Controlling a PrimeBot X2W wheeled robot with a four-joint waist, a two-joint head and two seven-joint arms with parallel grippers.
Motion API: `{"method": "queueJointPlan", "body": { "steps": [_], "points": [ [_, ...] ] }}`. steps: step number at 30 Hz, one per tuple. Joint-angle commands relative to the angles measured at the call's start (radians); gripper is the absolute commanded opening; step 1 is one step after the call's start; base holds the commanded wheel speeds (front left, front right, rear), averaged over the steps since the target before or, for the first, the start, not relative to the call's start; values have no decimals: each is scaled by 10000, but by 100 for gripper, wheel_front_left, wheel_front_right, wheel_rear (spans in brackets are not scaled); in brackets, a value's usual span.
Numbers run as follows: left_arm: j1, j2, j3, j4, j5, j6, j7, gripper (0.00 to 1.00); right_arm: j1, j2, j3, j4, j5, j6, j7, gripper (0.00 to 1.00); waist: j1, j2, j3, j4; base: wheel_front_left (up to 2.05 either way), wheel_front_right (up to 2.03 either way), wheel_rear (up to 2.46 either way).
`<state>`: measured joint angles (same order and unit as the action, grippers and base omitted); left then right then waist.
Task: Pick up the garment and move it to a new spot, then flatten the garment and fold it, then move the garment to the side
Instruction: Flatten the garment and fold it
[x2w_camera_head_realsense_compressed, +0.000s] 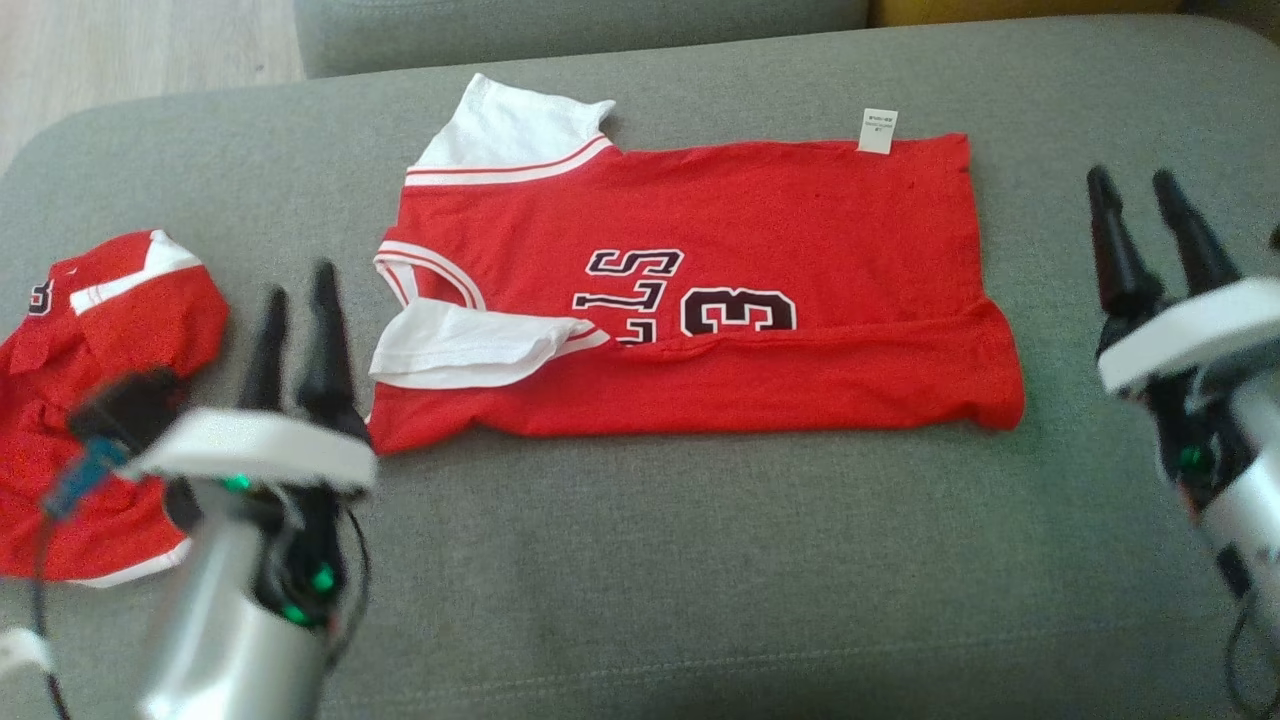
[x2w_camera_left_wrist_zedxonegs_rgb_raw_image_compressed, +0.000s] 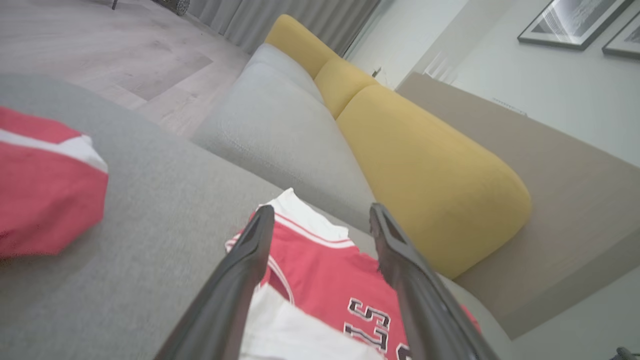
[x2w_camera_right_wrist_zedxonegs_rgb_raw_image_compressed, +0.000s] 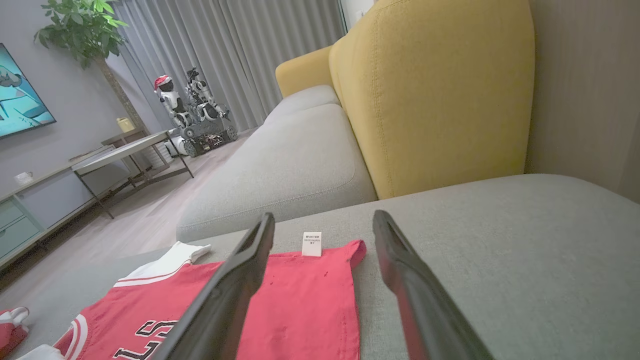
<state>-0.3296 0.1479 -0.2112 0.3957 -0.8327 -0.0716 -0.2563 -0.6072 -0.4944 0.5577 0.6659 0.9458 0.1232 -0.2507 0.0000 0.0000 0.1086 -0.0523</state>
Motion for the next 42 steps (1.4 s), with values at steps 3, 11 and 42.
{"method": "queueJointPlan", "body": {
  "steps": [3,11,42],
  "points": [
    [205,-224,281,-428,877,-146,-53,100,1198,223,-919,-736,-948,75,-108,100,0,0,-90,37,0,0,0],
    [643,-615,-59,623,2254,-10,-54,100,2884,1200,-2685,-2044,-2735,75,-109,100,0,0,-32,-206,0,0,0],
    [-1335,-379,-651,5685,3089,653,1018,0,3357,2111,-3636,-3348,-3997,75,765,100,0,0,571,-872,0,0,0]
  ]
}}
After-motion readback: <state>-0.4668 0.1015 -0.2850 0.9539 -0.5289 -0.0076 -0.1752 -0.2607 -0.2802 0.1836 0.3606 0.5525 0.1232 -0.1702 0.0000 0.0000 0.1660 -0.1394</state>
